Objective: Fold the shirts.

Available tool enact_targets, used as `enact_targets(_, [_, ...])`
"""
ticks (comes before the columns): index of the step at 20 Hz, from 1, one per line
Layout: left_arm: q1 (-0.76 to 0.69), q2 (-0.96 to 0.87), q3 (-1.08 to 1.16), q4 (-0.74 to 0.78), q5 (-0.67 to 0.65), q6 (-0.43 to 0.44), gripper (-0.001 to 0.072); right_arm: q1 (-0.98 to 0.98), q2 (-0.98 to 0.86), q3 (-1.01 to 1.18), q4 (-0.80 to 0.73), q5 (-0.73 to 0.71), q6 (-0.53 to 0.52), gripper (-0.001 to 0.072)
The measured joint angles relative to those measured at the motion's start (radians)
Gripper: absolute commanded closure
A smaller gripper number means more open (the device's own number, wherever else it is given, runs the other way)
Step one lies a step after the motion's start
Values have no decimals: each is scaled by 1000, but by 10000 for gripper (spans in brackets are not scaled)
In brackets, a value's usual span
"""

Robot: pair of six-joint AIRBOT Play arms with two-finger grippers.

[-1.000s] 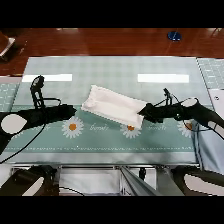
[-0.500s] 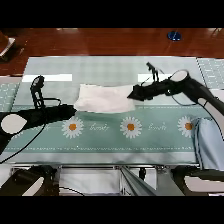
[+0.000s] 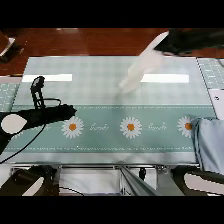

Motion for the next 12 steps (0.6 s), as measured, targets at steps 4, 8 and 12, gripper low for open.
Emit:
enact_targets(4, [0,0,0,0,-2,0,687,-198,42,83,-43,126,78,690])
enact_targets(8, [0,0,0,0,-3,0,687,-410,102,107,-81,254,134,690])
enact_targets(12, [0,0,0,0,-2,0,687,-576,160,107,-230,402,176,690])
